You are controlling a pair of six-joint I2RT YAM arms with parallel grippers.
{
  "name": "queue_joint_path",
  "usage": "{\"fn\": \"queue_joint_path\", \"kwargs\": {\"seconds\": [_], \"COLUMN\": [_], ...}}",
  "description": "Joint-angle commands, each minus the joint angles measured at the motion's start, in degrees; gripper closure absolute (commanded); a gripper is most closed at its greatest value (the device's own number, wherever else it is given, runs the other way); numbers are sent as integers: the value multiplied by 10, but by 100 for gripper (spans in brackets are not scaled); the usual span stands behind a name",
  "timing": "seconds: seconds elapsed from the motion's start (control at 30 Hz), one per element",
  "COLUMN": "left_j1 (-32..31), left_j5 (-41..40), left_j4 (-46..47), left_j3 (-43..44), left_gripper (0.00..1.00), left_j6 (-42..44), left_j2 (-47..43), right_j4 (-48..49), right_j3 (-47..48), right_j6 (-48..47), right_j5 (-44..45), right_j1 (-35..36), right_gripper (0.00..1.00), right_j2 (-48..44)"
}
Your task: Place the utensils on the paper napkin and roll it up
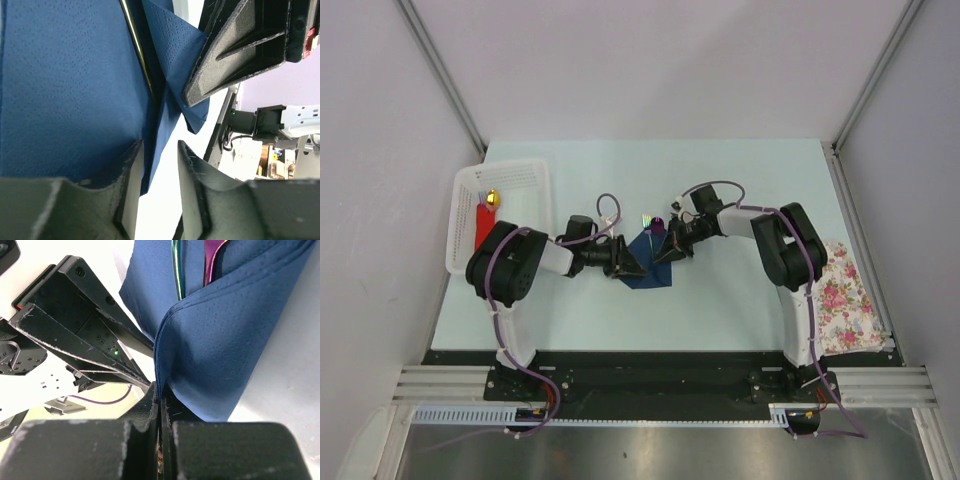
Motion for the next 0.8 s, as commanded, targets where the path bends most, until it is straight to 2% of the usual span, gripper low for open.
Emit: {"fn": "queue_joint_path", "kwargs": {"seconds": [0.0,0.1,0.27,0.63,0.73,0.77], "left_j1": [5,5,5,5,6,7], "left_j5": [-4,-8,-10,-14,-9,-6], "left_j4": [-9,-17,-38,-51,-49,-34], "left_j3": [7,10,18,23,18,15], "left_gripper": [67,76,84,91,89,85], "left_j6": [28,33,48,57,55,50], "left_j2": [-7,-3,0,0,-13,-21], "right_j4": [18,27,34,44,45,45], "right_j3": [23,22,24,31,30,30], "right_j6": [9,18,25,37,35,35], "right_j5": [-8,-11,-13,-15,-14,-14], "right_j1": [11,13,17,24,23,23], "right_gripper": [100,100,100,100,100,100], "right_j2": [11,14,20,38,46,49]}}
